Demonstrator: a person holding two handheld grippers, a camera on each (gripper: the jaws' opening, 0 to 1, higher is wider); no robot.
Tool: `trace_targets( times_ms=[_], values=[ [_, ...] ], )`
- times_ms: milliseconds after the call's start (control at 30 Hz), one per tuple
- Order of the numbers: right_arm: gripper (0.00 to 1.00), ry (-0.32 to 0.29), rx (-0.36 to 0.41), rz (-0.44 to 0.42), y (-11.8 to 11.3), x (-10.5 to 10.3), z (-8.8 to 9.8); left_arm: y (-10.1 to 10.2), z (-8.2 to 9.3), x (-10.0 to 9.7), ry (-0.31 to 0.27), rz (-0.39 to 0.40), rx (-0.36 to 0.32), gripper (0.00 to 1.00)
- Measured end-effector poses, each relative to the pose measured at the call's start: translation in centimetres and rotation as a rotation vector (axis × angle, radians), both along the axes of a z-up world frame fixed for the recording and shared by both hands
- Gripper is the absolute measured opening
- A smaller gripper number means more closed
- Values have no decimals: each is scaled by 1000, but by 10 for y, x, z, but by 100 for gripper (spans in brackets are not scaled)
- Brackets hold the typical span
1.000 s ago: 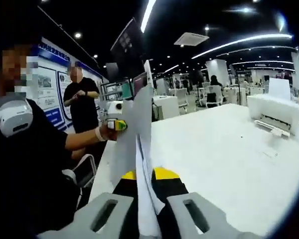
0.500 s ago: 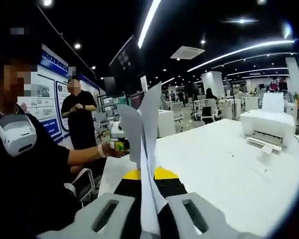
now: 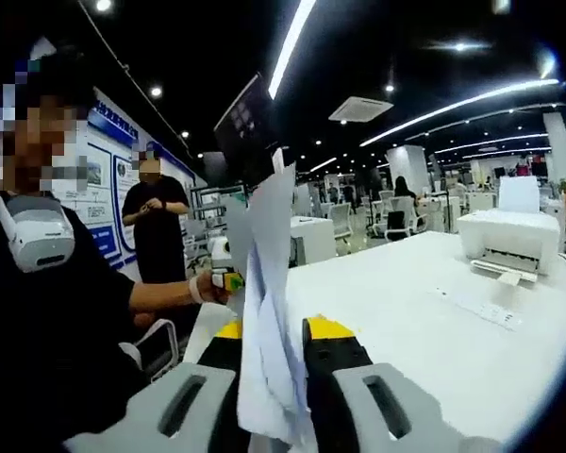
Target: Organize the stack of printing papers by aligning and flattening the scattered papers on the table
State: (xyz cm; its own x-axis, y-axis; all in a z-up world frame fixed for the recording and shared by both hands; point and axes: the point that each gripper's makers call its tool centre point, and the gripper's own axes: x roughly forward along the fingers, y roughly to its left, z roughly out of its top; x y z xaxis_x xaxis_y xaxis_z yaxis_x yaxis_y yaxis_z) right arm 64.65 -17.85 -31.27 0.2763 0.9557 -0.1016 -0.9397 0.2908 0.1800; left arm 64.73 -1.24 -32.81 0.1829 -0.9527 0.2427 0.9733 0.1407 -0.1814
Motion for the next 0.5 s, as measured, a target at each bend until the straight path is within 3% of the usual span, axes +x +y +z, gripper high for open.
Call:
trace_targets(
  times_ms=[133,167,267,400,433,500],
  values=[
    [40,-5,47,7,-1,-2,-17,-2,1,-5,21,-26,-14,5],
    [43,-7,58,8,-1,-3,-24,-5,0,-8,50,-44,-13,5],
    [44,-8,87,4,-2,-1,-44,-7,-2,-10,47,-48,-4,5],
    [46,16,92,1,2,0,-58,-5,11,-16,73,-69,-69,5],
    [43,23,89,1,3,0,-61,-3,16,-17,74,-70,-92,5],
    [13,47,81,70,8,-16,-57,-1,20,-17,74,-62,-96,5]
  ],
)
